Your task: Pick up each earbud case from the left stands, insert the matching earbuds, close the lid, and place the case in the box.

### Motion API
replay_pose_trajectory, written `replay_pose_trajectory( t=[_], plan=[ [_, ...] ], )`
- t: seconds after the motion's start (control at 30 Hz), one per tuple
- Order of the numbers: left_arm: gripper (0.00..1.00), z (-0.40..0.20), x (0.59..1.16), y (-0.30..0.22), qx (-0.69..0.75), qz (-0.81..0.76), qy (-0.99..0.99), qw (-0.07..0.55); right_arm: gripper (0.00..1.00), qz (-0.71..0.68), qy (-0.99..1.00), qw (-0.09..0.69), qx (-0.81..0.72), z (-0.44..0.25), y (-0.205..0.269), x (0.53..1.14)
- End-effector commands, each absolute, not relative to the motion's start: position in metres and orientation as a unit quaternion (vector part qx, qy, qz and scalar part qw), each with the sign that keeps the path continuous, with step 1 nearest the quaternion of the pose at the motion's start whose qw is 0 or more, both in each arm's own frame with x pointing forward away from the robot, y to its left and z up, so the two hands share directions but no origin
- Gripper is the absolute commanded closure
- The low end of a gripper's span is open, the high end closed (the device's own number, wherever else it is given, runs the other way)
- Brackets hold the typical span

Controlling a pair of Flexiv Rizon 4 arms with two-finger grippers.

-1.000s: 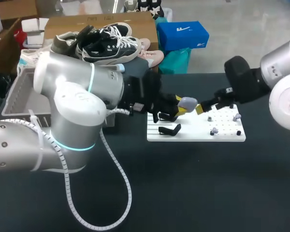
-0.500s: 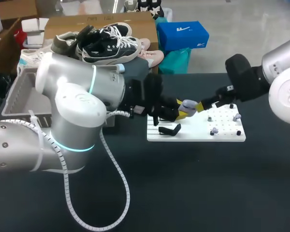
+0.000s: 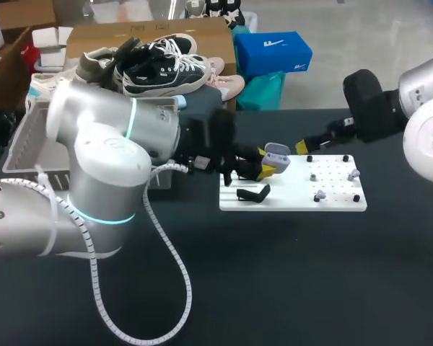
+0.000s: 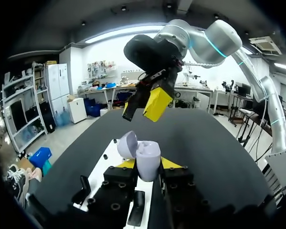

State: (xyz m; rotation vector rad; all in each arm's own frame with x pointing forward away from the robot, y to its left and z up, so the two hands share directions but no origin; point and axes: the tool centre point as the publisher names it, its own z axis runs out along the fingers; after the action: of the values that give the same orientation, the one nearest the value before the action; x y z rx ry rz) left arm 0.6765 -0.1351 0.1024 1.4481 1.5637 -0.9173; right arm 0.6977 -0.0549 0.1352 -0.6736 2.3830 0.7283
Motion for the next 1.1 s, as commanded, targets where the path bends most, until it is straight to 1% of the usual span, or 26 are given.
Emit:
replay_pose_trajectory(
  t=[0.03,0.37,0.57,0.7,0.8,1.1],
  plan=[
    [1.00,0.107,0.674,-0.127,0.554,-0.357,0.622,0.423,0.00,0.252,0.894,0.284,-0.238,0.135,-0.066,0.685],
    [1.00,0.128,0.675,-0.115,0.549,-0.366,0.592,0.463,0.00,0.226,0.910,0.283,-0.202,0.127,-0.096,0.669],
    [1.00,0.130,0.680,-0.114,0.549,-0.371,0.588,0.464,0.00,0.202,0.919,0.280,-0.189,0.125,-0.107,0.657],
    [1.00,0.133,0.679,-0.111,0.557,-0.386,0.579,0.453,0.00,0.181,0.927,0.274,-0.179,0.124,-0.115,0.652],
    [1.00,0.136,0.680,-0.107,0.553,-0.394,0.570,0.463,0.00,0.173,0.930,0.277,-0.170,0.124,-0.124,0.648],
    [1.00,0.140,0.683,-0.108,0.544,-0.399,0.571,0.467,0.00,0.155,0.935,0.279,-0.156,0.124,-0.139,0.641]
  ],
)
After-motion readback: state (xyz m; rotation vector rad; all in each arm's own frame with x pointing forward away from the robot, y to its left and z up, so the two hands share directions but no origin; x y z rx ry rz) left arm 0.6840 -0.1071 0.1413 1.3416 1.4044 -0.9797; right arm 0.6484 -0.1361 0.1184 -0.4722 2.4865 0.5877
